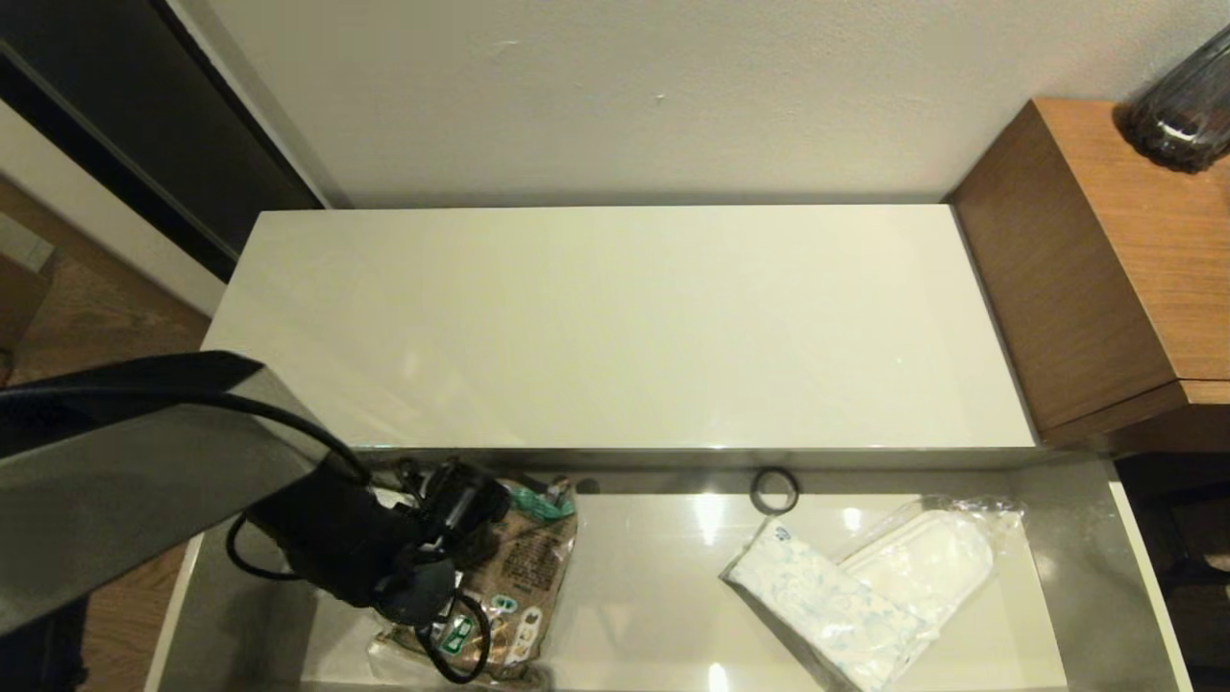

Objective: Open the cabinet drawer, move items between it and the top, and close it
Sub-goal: Take out the disposable slippers from the drawer, then place the disposable slippers on the table

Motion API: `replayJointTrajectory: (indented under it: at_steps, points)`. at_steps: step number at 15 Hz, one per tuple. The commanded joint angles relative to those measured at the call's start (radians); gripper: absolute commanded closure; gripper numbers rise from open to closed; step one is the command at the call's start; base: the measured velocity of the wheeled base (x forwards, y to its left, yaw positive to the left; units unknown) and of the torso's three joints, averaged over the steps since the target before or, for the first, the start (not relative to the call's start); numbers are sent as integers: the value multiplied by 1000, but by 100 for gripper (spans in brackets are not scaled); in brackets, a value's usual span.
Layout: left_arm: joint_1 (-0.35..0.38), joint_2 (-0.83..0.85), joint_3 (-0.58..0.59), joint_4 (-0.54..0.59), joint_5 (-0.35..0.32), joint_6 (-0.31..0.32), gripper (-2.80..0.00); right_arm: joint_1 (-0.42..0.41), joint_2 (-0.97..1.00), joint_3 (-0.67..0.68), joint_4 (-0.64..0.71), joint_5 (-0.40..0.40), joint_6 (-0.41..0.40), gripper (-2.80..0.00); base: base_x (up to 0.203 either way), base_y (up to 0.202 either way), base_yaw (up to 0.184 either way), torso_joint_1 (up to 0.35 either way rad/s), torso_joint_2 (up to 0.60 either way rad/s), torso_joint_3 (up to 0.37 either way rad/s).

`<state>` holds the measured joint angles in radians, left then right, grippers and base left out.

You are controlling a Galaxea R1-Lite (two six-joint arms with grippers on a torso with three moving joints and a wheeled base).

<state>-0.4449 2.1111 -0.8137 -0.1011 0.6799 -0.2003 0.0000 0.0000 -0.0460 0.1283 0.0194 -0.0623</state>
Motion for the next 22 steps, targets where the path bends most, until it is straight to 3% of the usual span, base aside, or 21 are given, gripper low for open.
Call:
replayJointTrajectory:
  at_steps: [1, 4, 10, 12, 17, 19, 22]
  points:
    - [-15, -160, 22, 43, -8, 23, 0, 0, 2, 0, 1, 1, -1, 0, 0, 0, 0, 0, 0, 0]
    - [-90, -318, 31, 190, -39, 15, 0, 0, 2, 0, 1, 1, -1, 0, 0, 0, 0, 0, 0, 0]
    - [-286, -541, 9, 454, -42, -76, 0, 0, 2, 0, 1, 1, -1, 0, 0, 0, 0, 0, 0, 0]
    - [-348, -612, -44, 589, -33, -118, 0, 0, 2, 0, 1, 1, -1, 0, 0, 0, 0, 0, 0, 0]
    - [-533, -731, -221, 893, 49, -228, 0, 0, 2, 0, 1, 1, -1, 0, 0, 0, 0, 0, 0, 0]
    - [-612, -751, -277, 969, 81, -257, 0, 0, 2, 0, 1, 1, -1, 0, 0, 0, 0, 0, 0, 0]
    - [-654, -749, -376, 999, 161, -256, 0, 0, 2, 0, 1, 1, -1, 0, 0, 0, 0, 0, 0, 0]
